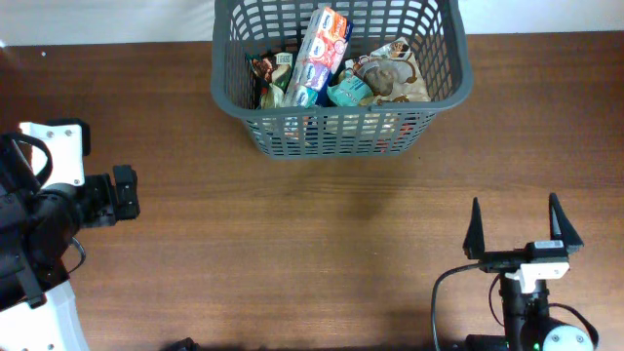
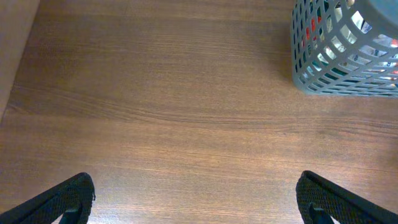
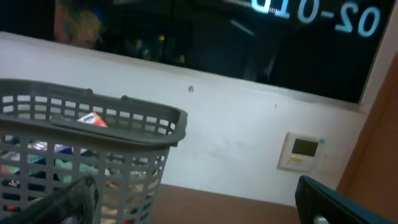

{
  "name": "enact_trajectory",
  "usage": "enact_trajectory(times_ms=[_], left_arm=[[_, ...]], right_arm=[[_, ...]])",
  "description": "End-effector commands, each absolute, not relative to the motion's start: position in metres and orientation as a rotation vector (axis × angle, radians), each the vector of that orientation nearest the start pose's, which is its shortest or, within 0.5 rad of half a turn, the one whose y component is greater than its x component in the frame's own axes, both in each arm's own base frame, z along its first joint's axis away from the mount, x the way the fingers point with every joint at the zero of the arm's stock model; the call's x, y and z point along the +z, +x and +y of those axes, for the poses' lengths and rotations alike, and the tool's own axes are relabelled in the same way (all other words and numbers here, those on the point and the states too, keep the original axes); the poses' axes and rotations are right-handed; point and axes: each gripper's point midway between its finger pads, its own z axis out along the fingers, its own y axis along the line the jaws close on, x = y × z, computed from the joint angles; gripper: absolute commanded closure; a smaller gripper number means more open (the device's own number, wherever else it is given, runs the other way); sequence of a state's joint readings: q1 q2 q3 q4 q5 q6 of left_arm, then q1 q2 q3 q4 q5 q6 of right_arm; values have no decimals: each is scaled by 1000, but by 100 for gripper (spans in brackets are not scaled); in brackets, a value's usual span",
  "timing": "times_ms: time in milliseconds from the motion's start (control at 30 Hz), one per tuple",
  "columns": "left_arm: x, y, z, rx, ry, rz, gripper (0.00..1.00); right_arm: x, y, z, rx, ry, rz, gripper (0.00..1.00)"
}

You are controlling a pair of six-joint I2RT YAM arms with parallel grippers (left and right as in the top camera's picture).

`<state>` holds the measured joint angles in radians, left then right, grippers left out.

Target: Pack container

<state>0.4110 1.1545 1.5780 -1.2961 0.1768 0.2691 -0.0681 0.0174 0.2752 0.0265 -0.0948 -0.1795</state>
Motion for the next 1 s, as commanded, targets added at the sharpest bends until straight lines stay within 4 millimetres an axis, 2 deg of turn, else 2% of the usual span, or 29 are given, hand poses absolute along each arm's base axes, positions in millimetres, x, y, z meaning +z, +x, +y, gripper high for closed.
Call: enact_trajectory(times_ms=[0, 233, 433, 800, 967], left_arm=[[324, 257, 78, 86, -83, 2421, 1], [324, 257, 78, 87, -83, 2421, 1], [324, 257, 78, 86, -83, 2421, 1], [324, 257, 78, 87, -83, 2421, 1], [324, 257, 78, 86, -83, 2421, 1]], right_arm=[[306, 213, 4, -142, -155, 1266, 1], [310, 214, 4, -148, -156, 1185, 1], [307, 215, 3, -154, -154, 1187, 1], [286, 223, 4, -158, -162, 1180, 1], [270, 228, 3, -157, -162, 1184, 1]])
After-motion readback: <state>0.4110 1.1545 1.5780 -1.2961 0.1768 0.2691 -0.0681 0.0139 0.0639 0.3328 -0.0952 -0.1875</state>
